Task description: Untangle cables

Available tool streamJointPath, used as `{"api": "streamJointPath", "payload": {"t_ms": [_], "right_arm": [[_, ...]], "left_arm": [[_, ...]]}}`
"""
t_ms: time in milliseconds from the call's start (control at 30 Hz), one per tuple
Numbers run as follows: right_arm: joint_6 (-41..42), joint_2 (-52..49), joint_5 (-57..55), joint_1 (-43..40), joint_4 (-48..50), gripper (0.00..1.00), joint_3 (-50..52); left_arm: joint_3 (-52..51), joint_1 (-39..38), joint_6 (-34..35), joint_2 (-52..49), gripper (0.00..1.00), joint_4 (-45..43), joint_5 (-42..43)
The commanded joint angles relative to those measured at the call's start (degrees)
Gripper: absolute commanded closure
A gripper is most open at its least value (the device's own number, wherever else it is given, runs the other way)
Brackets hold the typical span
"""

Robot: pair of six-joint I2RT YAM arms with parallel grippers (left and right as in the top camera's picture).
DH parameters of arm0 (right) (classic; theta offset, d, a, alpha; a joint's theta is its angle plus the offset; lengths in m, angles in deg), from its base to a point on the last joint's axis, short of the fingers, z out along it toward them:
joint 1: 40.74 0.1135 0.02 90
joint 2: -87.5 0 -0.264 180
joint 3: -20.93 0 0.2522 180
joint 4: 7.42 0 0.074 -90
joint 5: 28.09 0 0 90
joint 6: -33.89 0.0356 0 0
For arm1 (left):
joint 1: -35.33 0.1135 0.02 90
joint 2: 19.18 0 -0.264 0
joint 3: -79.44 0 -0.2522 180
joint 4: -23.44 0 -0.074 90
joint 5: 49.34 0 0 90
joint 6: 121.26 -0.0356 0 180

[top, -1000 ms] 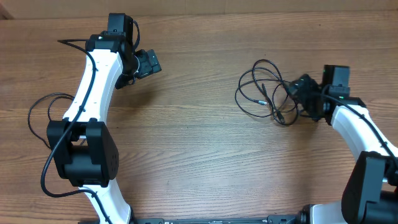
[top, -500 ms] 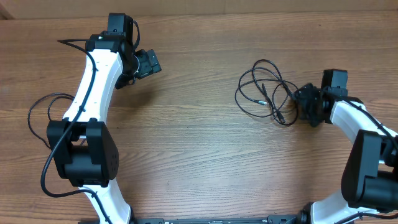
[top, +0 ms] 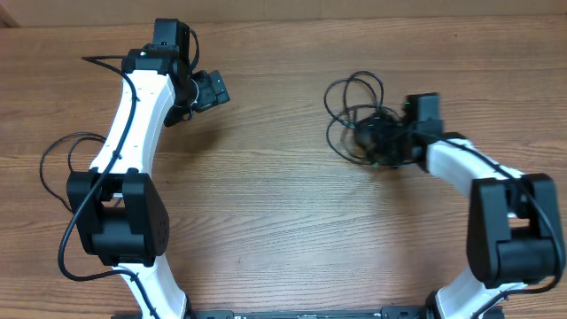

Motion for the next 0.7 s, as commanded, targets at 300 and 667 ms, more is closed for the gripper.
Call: {"api": "streamJointPath", "payload": {"t_ms": [300, 667], "right_arm": [[0.1, -0.8, 1.8, 10.5, 4.2, 0.13, 0.7], [0.0, -0.8, 1.7, 17.2, 7.4, 0.12, 0.7]], "left_arm": [[-0.4, -0.2, -0.9, 1.1, 0.01, 0.0, -0.2], [-0.4, -0.2, -0.9, 1.1, 0.0, 0.0, -0.2]]}}
